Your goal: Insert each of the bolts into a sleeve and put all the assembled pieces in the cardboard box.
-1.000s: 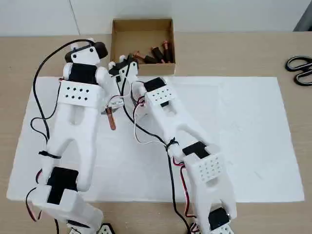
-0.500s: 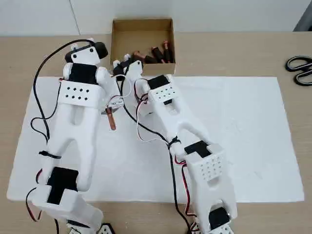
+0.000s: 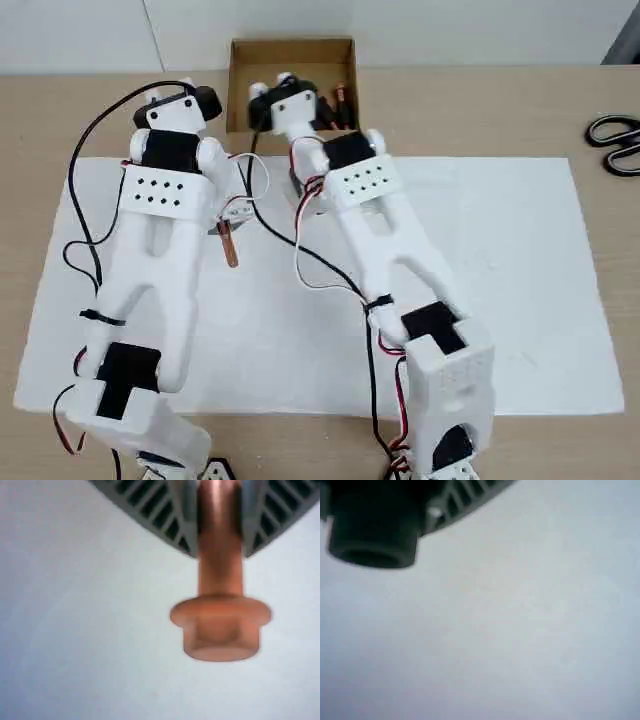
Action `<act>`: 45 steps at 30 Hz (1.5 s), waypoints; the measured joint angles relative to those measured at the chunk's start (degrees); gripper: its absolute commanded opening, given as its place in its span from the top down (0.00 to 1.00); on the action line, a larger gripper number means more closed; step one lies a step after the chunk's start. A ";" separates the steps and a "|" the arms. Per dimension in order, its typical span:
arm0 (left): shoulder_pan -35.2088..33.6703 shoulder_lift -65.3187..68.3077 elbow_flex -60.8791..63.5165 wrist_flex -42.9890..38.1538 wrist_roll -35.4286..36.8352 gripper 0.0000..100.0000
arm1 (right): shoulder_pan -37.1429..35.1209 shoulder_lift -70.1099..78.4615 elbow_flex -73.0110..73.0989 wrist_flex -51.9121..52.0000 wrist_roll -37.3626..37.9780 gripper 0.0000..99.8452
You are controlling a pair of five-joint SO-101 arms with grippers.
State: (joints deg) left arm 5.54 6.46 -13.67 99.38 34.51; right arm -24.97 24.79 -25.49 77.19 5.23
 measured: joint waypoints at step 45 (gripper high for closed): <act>0.09 0.00 5.36 -1.23 -0.09 0.99 | 5.01 13.36 -1.14 12.92 -4.92 0.77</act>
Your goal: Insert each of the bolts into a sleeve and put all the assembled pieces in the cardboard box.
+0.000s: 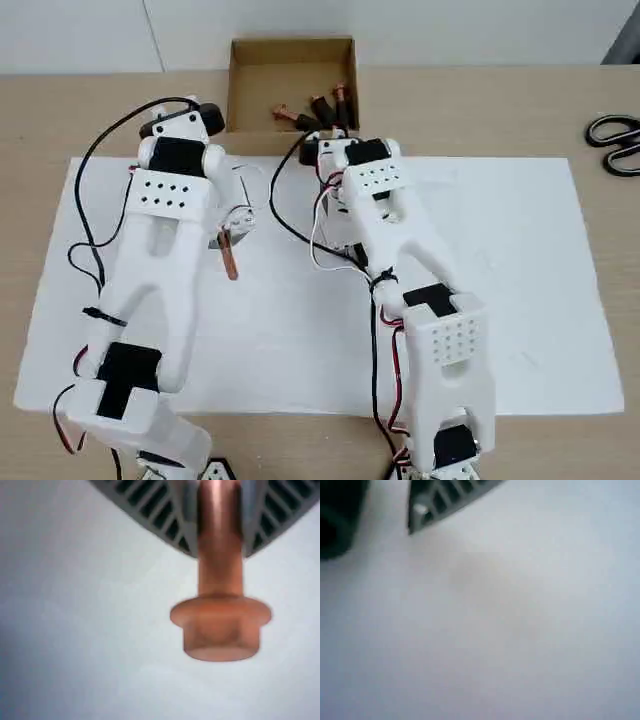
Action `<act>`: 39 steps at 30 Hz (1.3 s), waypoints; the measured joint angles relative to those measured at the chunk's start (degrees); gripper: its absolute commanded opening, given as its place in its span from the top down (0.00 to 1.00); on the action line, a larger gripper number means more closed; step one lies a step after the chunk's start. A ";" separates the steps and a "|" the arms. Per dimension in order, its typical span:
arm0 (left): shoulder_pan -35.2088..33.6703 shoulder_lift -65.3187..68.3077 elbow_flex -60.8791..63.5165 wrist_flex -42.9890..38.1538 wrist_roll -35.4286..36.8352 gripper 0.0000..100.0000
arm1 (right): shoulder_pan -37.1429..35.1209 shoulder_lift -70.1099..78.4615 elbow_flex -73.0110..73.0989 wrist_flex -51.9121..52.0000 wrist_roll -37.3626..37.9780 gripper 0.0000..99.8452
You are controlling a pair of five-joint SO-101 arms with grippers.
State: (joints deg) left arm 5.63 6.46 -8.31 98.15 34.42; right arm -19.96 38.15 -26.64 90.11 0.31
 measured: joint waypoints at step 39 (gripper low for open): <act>0.35 0.00 0.00 -0.88 0.00 0.99 | 0.53 0.09 -2.11 2.20 1.05 0.98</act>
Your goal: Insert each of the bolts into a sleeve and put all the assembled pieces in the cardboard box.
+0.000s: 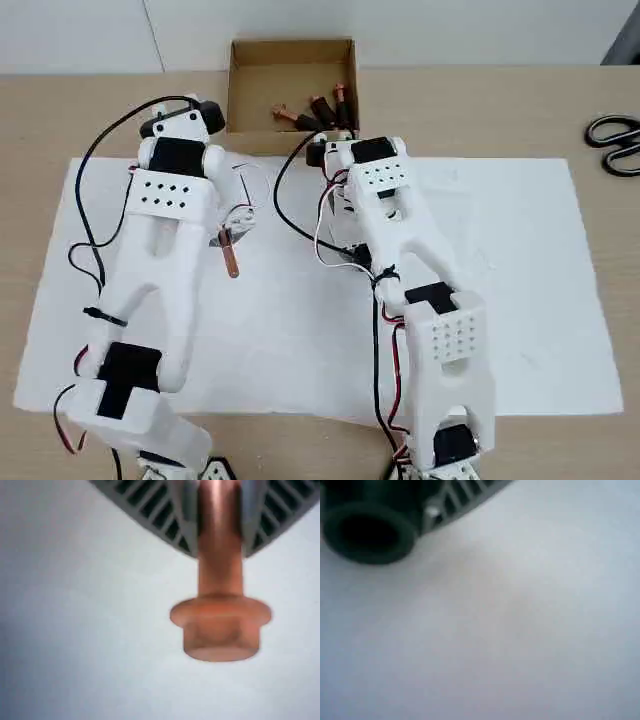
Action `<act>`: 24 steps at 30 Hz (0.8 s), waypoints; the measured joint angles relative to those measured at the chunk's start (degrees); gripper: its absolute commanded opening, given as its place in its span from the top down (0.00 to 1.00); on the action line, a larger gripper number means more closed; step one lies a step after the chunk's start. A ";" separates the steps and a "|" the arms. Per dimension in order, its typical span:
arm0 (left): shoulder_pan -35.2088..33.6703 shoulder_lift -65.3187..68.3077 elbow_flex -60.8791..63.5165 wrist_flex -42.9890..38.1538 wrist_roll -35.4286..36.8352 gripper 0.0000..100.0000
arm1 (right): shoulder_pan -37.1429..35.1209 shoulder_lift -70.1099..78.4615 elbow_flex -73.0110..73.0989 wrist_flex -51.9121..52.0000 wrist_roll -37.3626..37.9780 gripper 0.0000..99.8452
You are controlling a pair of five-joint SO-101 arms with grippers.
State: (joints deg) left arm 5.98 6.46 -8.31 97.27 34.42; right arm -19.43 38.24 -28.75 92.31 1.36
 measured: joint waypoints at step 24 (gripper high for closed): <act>6.86 19.16 6.15 -13.63 -3.60 0.99 | 2.02 -18.20 -1.85 5.10 1.76 1.00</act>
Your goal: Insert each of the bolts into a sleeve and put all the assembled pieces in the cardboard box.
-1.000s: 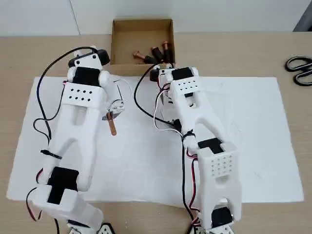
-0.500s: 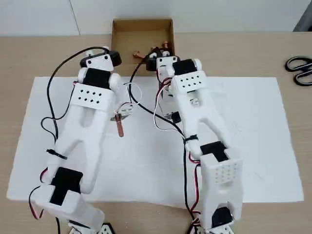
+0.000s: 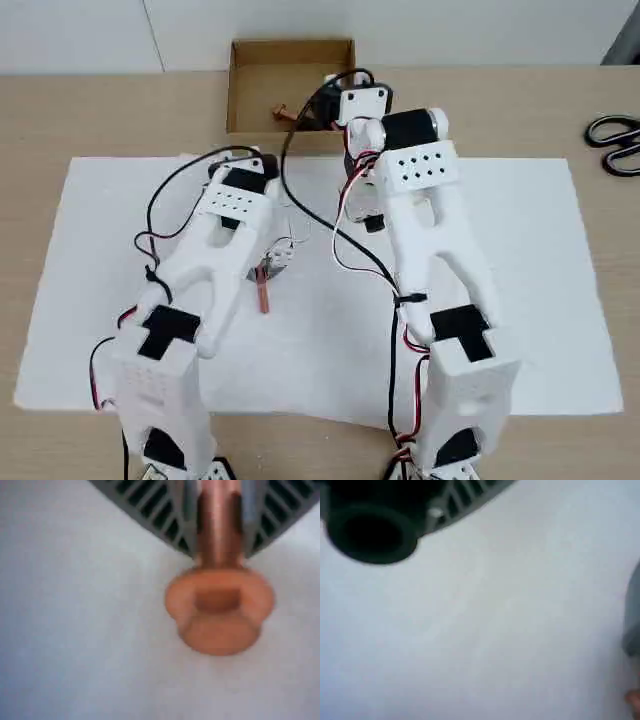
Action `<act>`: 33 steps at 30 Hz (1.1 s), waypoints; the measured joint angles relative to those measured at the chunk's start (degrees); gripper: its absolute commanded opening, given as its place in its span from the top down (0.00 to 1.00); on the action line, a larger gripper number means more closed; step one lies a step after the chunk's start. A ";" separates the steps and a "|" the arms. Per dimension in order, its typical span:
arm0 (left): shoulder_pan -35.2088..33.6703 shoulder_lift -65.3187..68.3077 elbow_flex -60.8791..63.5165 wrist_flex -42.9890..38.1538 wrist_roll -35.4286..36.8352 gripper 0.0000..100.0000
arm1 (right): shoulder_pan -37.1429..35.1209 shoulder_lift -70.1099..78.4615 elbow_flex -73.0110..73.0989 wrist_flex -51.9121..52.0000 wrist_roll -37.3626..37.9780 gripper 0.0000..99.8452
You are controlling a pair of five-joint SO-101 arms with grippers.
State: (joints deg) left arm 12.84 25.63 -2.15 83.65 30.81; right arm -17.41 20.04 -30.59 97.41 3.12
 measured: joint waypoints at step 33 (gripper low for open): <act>-0.26 8.44 -15.91 10.90 -10.46 1.00 | -0.26 -0.09 0.00 0.26 0.00 1.00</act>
State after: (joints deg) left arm 12.57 34.07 -18.07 94.55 20.35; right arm -17.67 19.96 -30.59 97.67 3.12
